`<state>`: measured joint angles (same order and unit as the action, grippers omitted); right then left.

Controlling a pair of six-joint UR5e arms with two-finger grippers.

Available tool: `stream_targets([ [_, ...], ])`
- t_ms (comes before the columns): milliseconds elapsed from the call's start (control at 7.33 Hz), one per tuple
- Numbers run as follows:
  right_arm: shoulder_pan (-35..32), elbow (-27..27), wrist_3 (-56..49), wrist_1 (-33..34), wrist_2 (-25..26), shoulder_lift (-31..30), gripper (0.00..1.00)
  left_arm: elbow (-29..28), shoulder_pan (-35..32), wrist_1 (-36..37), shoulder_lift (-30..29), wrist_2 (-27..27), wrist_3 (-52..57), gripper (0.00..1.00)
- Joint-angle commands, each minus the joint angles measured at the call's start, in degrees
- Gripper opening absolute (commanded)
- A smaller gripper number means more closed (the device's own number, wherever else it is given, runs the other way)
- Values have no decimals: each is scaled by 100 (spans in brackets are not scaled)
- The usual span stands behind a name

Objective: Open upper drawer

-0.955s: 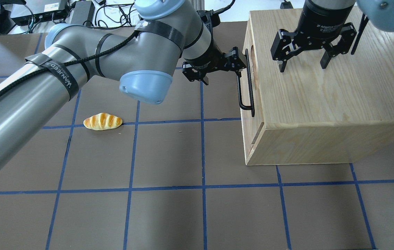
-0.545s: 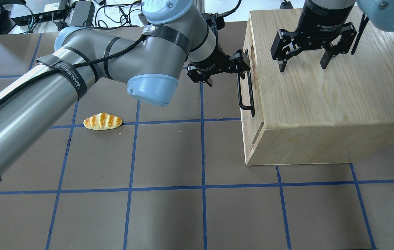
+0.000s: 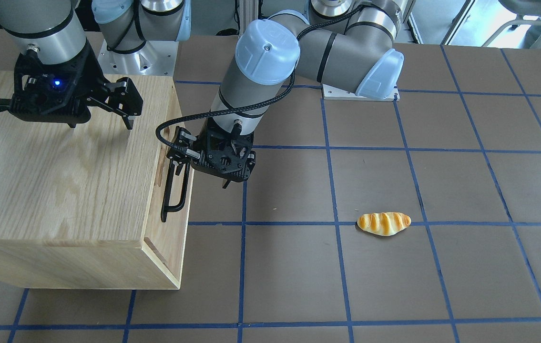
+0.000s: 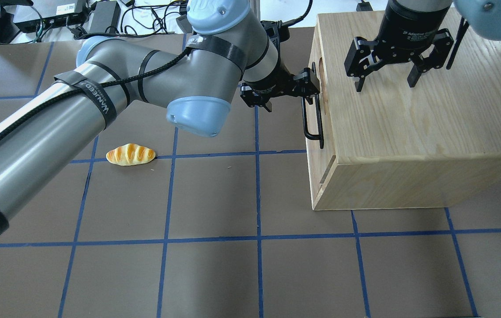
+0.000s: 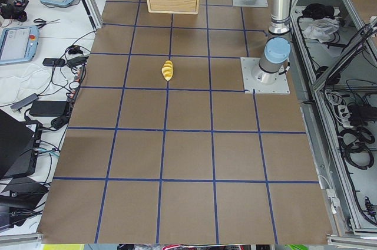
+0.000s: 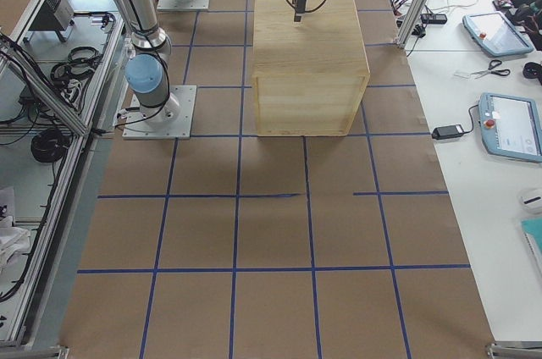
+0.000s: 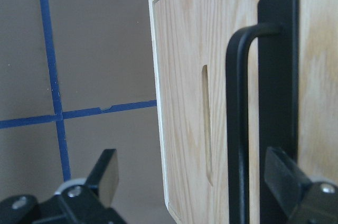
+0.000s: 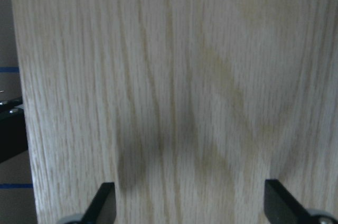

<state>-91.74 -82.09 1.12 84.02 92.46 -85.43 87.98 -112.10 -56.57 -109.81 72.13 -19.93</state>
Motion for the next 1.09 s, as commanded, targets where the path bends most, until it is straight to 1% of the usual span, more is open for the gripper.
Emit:
stream_targets([
  [0,-2,0,-6,0,0,0,100,9,4,-12,-49,29,112,100],
  [409,-2,-9,-6,0,0,0,100,-9,4,-4,-128,178,208,100],
  [682,7,0,-6,0,0,0,100,-18,4,-4,-111,528,470,100],
  [955,-2,0,2,0,0,0,100,-157,30,-30,-111,530,559,100],
])
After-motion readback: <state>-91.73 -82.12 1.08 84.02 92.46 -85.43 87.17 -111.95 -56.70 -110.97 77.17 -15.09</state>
